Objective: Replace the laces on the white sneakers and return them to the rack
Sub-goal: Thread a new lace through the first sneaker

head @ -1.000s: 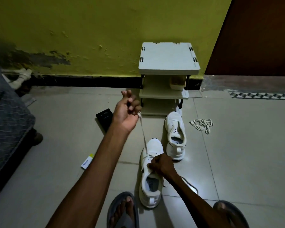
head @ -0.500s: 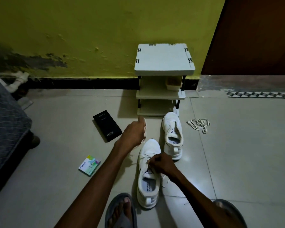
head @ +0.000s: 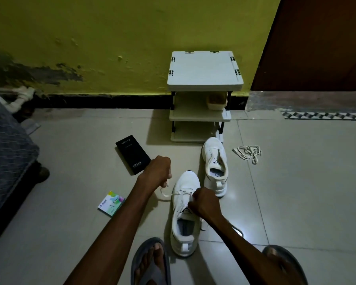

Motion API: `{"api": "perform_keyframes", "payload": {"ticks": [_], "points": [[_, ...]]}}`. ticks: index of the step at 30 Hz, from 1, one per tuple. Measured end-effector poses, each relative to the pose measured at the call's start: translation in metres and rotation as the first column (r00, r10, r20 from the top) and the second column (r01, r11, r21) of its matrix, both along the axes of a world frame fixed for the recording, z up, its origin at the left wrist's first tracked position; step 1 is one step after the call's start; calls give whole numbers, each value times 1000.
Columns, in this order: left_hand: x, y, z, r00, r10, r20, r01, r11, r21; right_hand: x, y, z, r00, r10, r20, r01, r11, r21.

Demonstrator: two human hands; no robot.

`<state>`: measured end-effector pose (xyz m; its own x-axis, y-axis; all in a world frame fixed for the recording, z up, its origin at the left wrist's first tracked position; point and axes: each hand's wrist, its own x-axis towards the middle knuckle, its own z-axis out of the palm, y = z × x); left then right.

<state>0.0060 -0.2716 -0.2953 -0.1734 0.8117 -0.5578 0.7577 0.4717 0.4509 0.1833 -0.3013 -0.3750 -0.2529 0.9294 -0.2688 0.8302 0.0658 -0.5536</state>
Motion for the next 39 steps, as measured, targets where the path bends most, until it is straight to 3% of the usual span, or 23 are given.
{"api": "perform_keyframes", "payload": {"ticks": [4,7,13,18,20,23,25,29,32,39], "points": [[0,-3,8,968,-251,2,249,958,-140,8,9,-8,990,-71,-126,55,990,-129],[2,-8,-2,967,-251,46,255,957,-140,14,14,-13,963,-166,-211,118,968,-220],[-1,-19,-34,980,-109,168,97,992,81,15,11,-16,952,-181,-246,130,970,-207],[0,-27,-55,964,-103,247,42,969,242,15,8,-12,961,-154,-229,112,976,-188],[4,-30,-61,928,-49,370,-68,953,295,16,7,-13,960,-155,-232,112,976,-187],[17,-30,-62,829,44,558,-215,946,245,15,6,-17,972,-134,-194,110,985,-131],[27,-30,-62,786,152,599,-298,942,153,13,6,-18,976,-120,-183,100,988,-117],[38,-35,-73,943,114,314,-193,953,235,14,4,-28,914,-267,-305,191,947,-259],[45,-34,-77,987,35,155,-80,951,298,18,5,-28,845,-394,-363,233,881,-413],[58,-32,-71,999,-22,48,7,953,301,30,8,-33,782,-482,-396,225,810,-541]]}}
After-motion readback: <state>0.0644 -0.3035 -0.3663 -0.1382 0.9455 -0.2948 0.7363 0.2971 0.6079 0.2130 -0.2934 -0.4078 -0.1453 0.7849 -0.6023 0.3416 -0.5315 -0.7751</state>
